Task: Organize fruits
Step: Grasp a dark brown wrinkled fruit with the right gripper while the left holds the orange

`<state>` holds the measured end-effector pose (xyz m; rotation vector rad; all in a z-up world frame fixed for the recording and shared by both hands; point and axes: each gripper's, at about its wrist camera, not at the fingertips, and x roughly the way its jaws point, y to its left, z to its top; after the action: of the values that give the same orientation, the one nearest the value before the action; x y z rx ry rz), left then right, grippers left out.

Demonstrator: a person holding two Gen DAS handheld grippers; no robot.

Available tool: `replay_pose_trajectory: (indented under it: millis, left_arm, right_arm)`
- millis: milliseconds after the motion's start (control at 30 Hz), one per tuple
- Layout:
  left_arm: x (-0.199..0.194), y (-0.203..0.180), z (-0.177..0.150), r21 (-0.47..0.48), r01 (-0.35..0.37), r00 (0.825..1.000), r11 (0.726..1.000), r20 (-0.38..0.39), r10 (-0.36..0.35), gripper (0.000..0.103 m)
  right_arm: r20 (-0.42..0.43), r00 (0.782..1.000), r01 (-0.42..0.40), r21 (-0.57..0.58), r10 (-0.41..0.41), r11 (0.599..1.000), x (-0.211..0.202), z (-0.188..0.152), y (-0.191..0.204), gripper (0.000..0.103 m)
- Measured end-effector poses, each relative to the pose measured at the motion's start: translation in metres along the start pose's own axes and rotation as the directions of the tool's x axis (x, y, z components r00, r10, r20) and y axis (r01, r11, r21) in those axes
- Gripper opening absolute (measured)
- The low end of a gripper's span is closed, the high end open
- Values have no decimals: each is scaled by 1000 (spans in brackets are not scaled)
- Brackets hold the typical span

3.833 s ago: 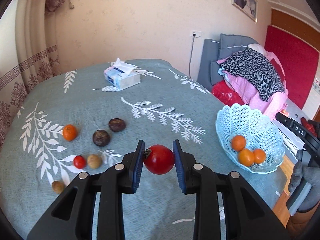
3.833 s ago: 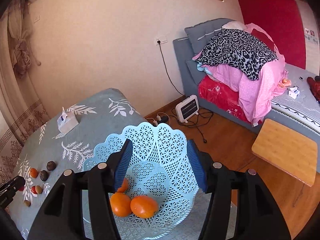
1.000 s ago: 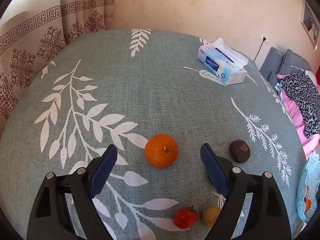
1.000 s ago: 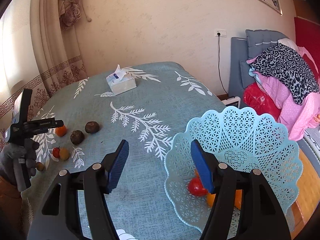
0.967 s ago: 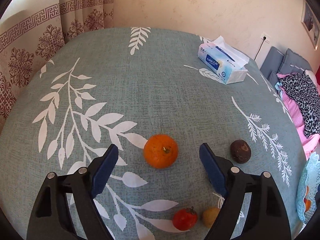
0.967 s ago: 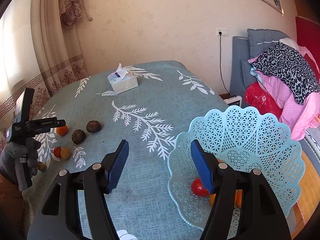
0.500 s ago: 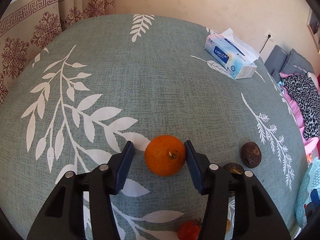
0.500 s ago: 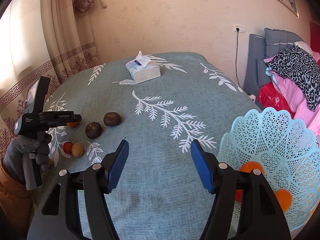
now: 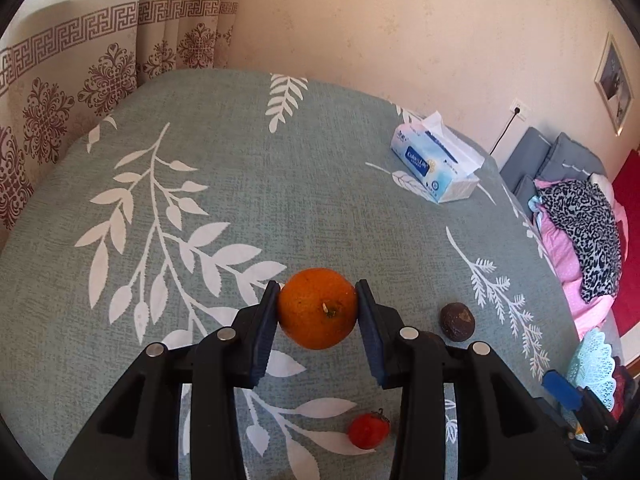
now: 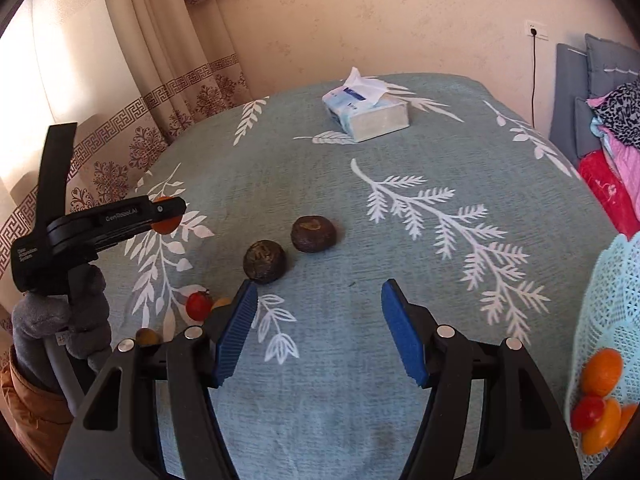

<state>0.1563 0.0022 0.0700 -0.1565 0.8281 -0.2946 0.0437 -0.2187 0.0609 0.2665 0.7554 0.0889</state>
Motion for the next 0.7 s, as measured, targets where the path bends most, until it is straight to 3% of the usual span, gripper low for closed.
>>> replay_pose_trajectory:
  millis: [233,467,700]
  left_arm:
    - [-38,12,11,-10,-41,993,999,113,42,39]
    - [-52,22,17,-41,-28,989,999,147,34,39]
    - [-52,23,16,-46,-15,989,999,144,22,39]
  right_arm:
    - [-44,998,-44,-23,43,999,37,17,33,66]
    - [-89,996,-17,-60,11,998,76,24,57,65]
    - [-118,990,66,-101,-78,993,106,20,61,48]
